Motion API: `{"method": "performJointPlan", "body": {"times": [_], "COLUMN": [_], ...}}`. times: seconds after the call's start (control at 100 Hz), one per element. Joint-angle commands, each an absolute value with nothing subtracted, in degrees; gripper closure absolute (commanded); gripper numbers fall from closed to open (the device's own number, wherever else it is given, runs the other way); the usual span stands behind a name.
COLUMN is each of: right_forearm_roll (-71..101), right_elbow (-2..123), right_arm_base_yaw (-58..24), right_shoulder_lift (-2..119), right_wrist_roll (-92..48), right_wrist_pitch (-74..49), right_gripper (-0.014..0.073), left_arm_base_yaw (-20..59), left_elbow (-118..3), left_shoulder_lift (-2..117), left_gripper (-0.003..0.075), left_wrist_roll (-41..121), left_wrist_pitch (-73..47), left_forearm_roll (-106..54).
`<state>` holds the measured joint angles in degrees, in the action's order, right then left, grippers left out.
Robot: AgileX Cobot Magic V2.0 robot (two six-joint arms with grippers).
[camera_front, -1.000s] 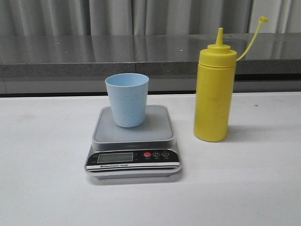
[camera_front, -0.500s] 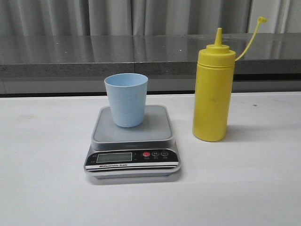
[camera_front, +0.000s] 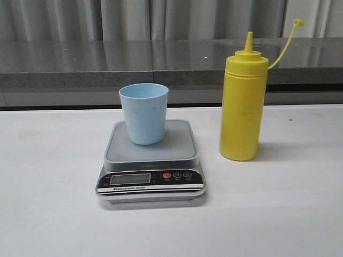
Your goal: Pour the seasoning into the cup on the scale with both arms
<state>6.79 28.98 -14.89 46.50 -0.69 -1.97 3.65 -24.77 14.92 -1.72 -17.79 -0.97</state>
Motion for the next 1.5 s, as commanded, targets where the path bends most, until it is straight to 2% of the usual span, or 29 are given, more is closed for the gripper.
{"method": "performJointPlan", "body": {"times": [0.0, 0.05, 0.12, 0.17, 0.27, 0.33, 0.43, 1.03, 1.22, 1.49], "right_forearm_roll": [5.63, 4.79, 3.7, 2.51, 1.3, 1.3, 1.22, -4.79, -7.81, -8.47], "right_elbow": [29.85, 29.13, 27.79, 26.59, 23.59, 21.67, 18.47, 16.11, 18.47, 23.86], "right_arm_base_yaw": [-16.16, -16.76, -17.36, -17.69, -17.88, -17.88, -17.88, -17.88, -17.88, -17.88], "right_shoulder_lift": [48.35, 49.22, 50.61, 51.35, 52.96, 54.16, 56.97, 83.34, 90.18, 96.75], "right_wrist_roll": [-1.45, -1.45, -1.45, -1.45, -1.39, -1.39, -1.35, -1.09, 0.0, 0.56], "right_wrist_pitch": [5.08, 6.94, 10.2, 13.25, 20.17, 24.5, 32.55, 63.82, 68.71, 69.25], "right_gripper": [0.0638, 0.059, 0.0469, 0.0347, 0.005, -0.0076, -0.0041, -0.0041, -0.0041, -0.0041], "left_arm_base_yaw": [3.58, 3.58, 3.58, 3.58, 3.58, 3.58, 3.58, 3.58, 3.58, 3.58], "left_elbow": [-26.23, -26.23, -26.23, -26.23, -26.23, -26.23, -26.23, -26.23, -26.23, -26.23], "left_shoulder_lift": [15.35, 15.35, 15.35, 15.35, 15.35, 15.35, 15.35, 15.35, 15.35, 15.35], "left_gripper": [0.074, 0.074, 0.074, 0.074, 0.074, 0.074, 0.074, 0.074, 0.074, 0.074], "left_wrist_roll": [-2.2, -2.2, -2.2, -2.2, -2.2, -2.2, -2.2, -2.2, -2.2, -2.2], "left_wrist_pitch": [-12.98, -12.98, -12.98, -12.98, -12.98, -12.98, -12.98, -12.98, -12.98, -12.98], "left_forearm_roll": [-0.94, -0.94, -0.94, -0.94, -0.94, -0.94, -0.94, -0.94, -0.94, -0.94]}}
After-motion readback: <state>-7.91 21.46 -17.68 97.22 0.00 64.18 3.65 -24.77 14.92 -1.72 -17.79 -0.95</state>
